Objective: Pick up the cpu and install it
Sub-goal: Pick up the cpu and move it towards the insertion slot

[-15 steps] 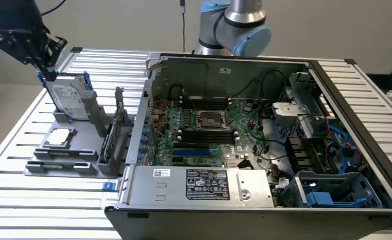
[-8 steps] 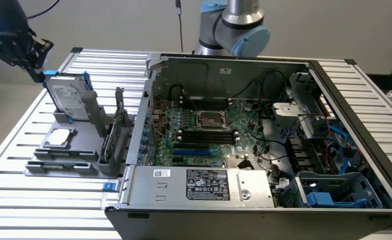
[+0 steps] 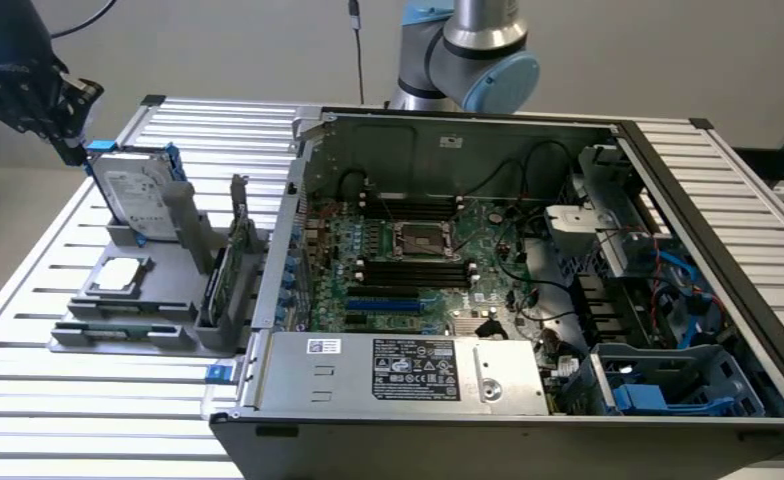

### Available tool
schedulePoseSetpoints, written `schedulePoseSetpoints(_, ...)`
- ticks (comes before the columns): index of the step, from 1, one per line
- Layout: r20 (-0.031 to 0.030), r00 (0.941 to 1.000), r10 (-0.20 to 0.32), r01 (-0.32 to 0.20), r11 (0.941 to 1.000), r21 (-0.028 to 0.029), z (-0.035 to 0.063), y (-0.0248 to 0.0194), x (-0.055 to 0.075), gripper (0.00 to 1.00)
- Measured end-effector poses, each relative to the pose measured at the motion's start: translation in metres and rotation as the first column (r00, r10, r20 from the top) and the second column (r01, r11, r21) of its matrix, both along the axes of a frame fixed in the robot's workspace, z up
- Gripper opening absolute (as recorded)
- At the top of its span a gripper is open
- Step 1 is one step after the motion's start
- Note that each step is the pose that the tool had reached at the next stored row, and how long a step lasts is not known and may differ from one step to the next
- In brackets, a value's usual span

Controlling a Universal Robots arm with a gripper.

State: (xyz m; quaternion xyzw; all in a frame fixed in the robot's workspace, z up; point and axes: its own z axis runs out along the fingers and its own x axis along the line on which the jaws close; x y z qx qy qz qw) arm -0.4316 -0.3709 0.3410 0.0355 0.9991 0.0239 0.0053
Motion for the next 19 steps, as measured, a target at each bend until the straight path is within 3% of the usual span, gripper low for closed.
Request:
schedulePoseSetpoints(9,0.0000,1.0000,0.000,0.000,1.0000,0.0000,0.0000,0.0000,0.0000,0.12)
schedulePoseSetpoints(11,0.0000,1.0000,0.000,0.000,1.0000,-0.0001,0.0000,0.0000,0.0000,0.17)
schedulePoseSetpoints(13,0.0000,1.0000,0.000,0.000,1.0000,0.0000,0.0000,0.0000,0.0000,0.30)
schedulePoseSetpoints(14,-0.0003,1.0000,0.000,0.000,1.0000,-0.0002,-0.0001,0.0000,-0.0001,0.30)
schedulePoseSetpoints(17,-0.0001,1.0000,0.000,0.000,1.0000,-0.0001,-0.0020,0.0000,-0.0003,0.47)
schedulePoseSetpoints(19,-0.0001,1.0000,0.000,0.000,1.0000,0.0000,-0.0049,0.0000,-0.0003,0.53)
